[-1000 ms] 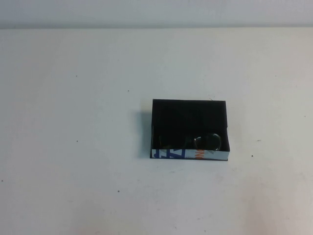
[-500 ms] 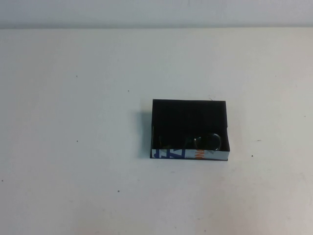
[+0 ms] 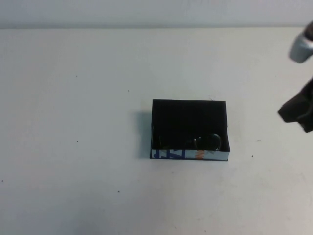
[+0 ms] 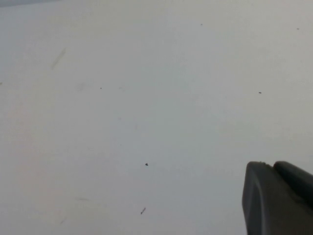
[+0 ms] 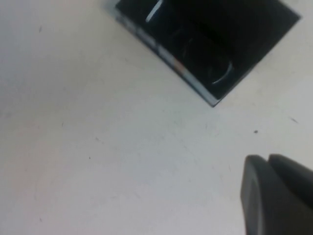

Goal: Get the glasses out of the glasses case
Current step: Pick up the glasses from the glasses case

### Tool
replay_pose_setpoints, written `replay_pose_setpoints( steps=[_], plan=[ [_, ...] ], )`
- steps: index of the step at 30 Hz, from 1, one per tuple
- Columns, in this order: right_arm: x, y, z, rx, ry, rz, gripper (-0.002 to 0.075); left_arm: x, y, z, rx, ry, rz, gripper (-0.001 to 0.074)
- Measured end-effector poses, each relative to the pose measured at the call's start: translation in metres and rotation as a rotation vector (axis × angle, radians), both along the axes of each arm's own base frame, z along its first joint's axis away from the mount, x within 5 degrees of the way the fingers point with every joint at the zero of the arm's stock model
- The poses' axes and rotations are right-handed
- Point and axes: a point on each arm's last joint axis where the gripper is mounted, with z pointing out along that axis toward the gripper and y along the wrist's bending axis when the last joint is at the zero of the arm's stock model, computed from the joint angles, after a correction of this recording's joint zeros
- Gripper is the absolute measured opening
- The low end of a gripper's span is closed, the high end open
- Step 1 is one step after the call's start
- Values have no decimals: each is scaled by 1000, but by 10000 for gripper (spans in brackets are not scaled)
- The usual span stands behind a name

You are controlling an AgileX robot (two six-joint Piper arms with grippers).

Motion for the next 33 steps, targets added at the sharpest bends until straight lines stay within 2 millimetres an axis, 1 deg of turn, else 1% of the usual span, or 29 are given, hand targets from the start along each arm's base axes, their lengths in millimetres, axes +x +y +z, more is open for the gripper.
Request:
replay_pose_setpoints(
  steps=[3, 5, 8, 12, 15, 18, 20, 24, 27, 33],
  plan=[
    [40, 26, -17, -88, 52, 151, 25, 0, 0, 0, 0, 0, 0, -4],
    [60, 44, -31, -141, 62, 258, 67, 0, 0, 0, 0, 0, 0, -4],
    [82, 68, -48, -200, 55, 387, 150, 0, 0, 0, 0, 0, 0, -4],
    [103, 95, -65, -283, 20, 540, 270, 0, 0, 0, 0, 0, 0, -4],
    [114, 113, -79, -349, -3, 643, 309, 0, 0, 0, 0, 0, 0, -4],
    [123, 126, -93, -377, 1, 697, 314, 0, 0, 0, 0, 0, 0, -4],
    [128, 130, -102, -382, 14, 711, 316, 0, 0, 0, 0, 0, 0, -4],
    [138, 136, -124, -388, 43, 720, 318, 0, 0, 0, 0, 0, 0, -4],
    [143, 139, -135, -390, 48, 719, 317, 0, 0, 0, 0, 0, 0, -4],
    [150, 143, -146, -381, 34, 711, 317, 0, 0, 0, 0, 0, 0, -4]
  ],
)
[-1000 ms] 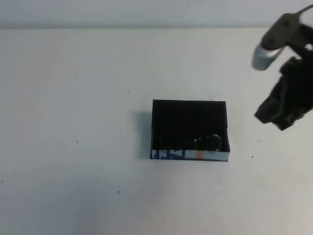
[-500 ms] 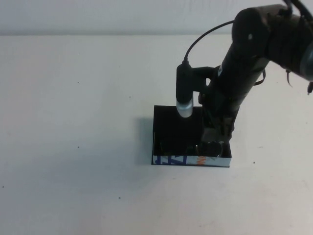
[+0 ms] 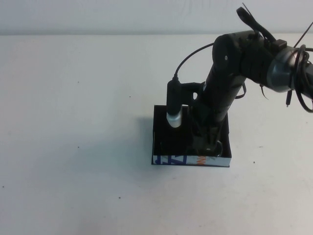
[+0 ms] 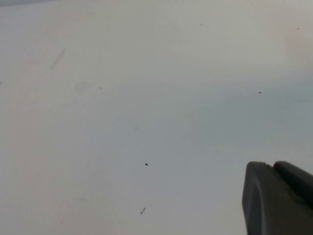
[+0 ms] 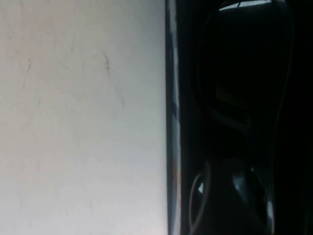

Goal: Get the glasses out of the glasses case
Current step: Pick up the glasses from the glasses case

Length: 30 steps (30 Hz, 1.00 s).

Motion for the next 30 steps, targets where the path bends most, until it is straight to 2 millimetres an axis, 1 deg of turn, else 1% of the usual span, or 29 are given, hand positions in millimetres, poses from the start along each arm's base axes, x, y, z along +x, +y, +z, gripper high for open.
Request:
replay_pose_setpoints(
  steps=[13, 19, 22, 26, 28, 30],
  plan=[
    [7, 8, -19, 36, 8, -18, 299, 0, 0, 0, 0, 0, 0, -4],
    [11, 11, -33, 36, 18, -24, 285, 0, 0, 0, 0, 0, 0, -4],
    [12, 11, -37, 32, 24, -25, 229, 0, 0, 0, 0, 0, 0, -4],
    [11, 11, -34, 37, 28, -25, 110, 0, 0, 0, 0, 0, 0, -4],
    [10, 11, -29, 43, 23, -29, 68, 0, 0, 0, 0, 0, 0, -4],
    [9, 10, -16, 51, 11, -45, 57, 0, 0, 0, 0, 0, 0, -4]
  ],
)
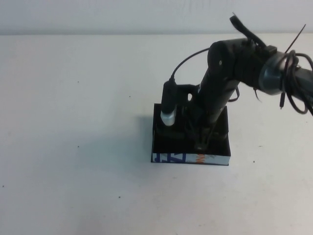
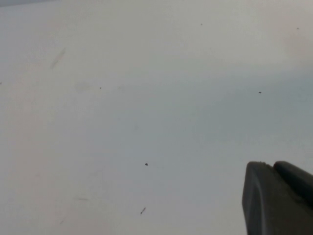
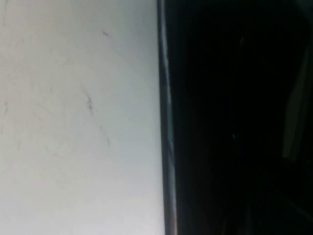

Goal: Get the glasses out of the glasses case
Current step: Pick up the glasses from the glasses case, then place the glasses on the table

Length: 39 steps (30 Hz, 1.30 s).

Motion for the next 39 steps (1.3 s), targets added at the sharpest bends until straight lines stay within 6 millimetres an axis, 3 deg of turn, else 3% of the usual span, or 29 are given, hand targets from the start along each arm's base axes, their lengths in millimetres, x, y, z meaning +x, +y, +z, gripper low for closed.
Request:
replay_pose_setpoints(
  steps=[6, 9, 12, 17, 20, 23, 33, 39],
  plan=[
    [-14, -20, 82, 53, -58, -201, 57, 0, 0, 0, 0, 0, 0, -4],
    [-21, -52, 119, 176, -1, -520, 56, 0, 0, 0, 0, 0, 0, -4],
    [-34, -95, 132, 296, 133, -813, 55, 0, 0, 0, 0, 0, 0, -4],
    [-71, -153, 99, 264, 282, -1097, 55, 0, 0, 0, 0, 0, 0, -4],
    [-92, -169, 71, 216, 264, -1237, 55, 0, 0, 0, 0, 0, 0, -4],
    [-101, -175, 49, 207, 229, -1326, 55, 0, 0, 0, 0, 0, 0, -4],
    [-79, -175, -5, 159, 240, -1386, 57, 0, 0, 0, 0, 0, 0, -4],
    [-69, -174, -27, 141, 256, -1401, 104, 0, 0, 0, 0, 0, 0, -4]
  ],
)
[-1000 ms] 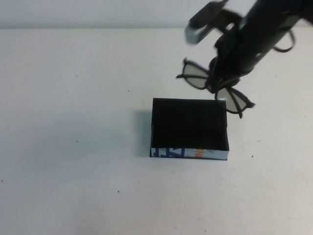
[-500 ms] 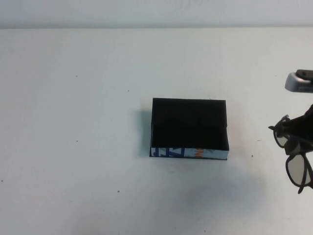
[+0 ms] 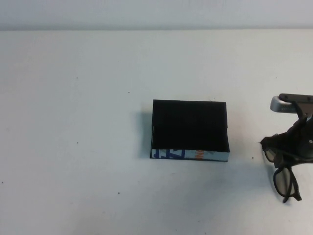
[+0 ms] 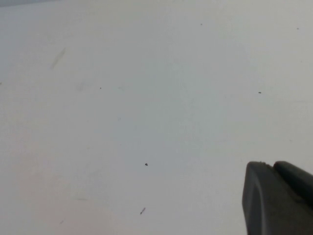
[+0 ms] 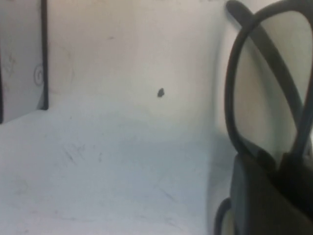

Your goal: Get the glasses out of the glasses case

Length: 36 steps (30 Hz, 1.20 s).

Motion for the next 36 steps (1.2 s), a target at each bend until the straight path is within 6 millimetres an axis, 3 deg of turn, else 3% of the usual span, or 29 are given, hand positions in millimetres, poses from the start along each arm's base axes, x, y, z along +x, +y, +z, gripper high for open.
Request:
replay_pose_setpoints(
  steps=[9, 11, 14, 18, 21, 26, 31, 36],
  plan=[
    [0, 0, 4, 2, -25, 13, 279, 0, 0, 0, 0, 0, 0, -4],
    [-6, -1, 23, 10, -74, 17, 293, 0, 0, 0, 0, 0, 0, -4],
    [-22, -3, 66, 28, -204, 22, 300, 0, 0, 0, 0, 0, 0, -4],
    [-64, -11, 130, 56, -460, 19, 301, 0, 0, 0, 0, 0, 0, -4],
    [-107, -18, 155, 76, -631, 8, 300, 0, 0, 0, 0, 0, 0, -4],
    [-165, -30, 153, 91, -815, -12, 234, 0, 0, 0, 0, 0, 0, -4],
    [-218, -40, 146, 106, -1009, -24, 116, 0, 0, 0, 0, 0, 0, -4],
    [-244, -45, 142, 101, -1128, -27, 9, 0, 0, 0, 0, 0, 0, -4]
  ],
)
